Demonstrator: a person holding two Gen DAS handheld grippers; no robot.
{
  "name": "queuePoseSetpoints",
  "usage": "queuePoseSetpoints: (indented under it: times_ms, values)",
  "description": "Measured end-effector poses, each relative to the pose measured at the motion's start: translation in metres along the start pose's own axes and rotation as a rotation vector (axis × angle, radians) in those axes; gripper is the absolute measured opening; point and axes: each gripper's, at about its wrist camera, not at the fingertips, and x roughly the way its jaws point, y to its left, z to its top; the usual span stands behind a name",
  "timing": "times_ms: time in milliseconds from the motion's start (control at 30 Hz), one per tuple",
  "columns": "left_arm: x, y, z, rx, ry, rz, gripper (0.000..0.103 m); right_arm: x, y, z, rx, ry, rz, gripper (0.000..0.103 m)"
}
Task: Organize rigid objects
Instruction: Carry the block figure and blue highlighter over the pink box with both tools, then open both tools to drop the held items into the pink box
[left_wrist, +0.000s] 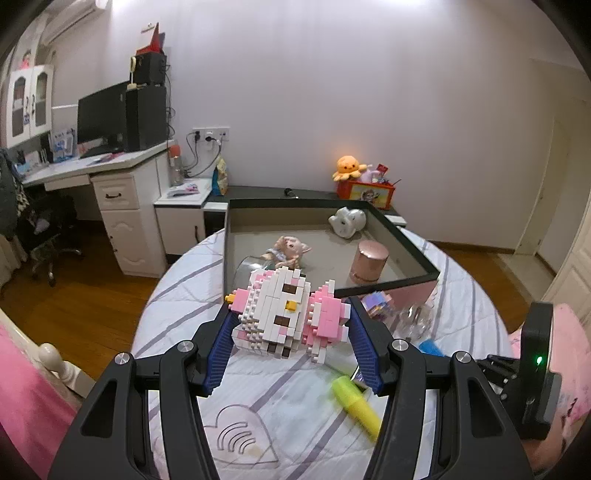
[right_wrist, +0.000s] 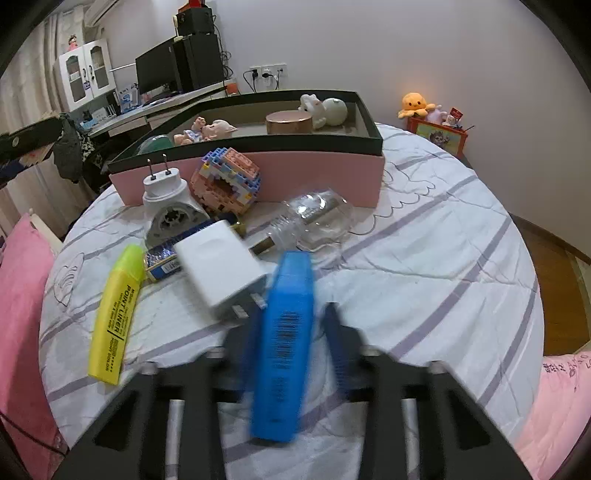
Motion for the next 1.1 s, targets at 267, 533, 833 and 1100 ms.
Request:
queuePoseSetpoints:
  times_ms: [267,533,833,1100]
  values:
    - [0.01,0.0,-0.008,-0.014,0.027,-0.014,0.059,-0.021,-0.011,0.01,0.037,-0.045,0.029,0.027]
    - [0.017,-0.001,0.009,-0.005,-0.002,-0.017,0.059,-0.043,-0.016,0.054,0.014,-0.136,0.032,0.027]
    - [0.059,0.003,0.07,0.009,-0.044,-0.008,0.059,-0.034,-0.014,0.162,-0.018,-0.213,0.101,0.027]
    - [0.129,0.003,0.105,0.009,0.021,-0.012,0.059,0.026,-0.021,0.216,0.005,-0.131,0.109,0.027]
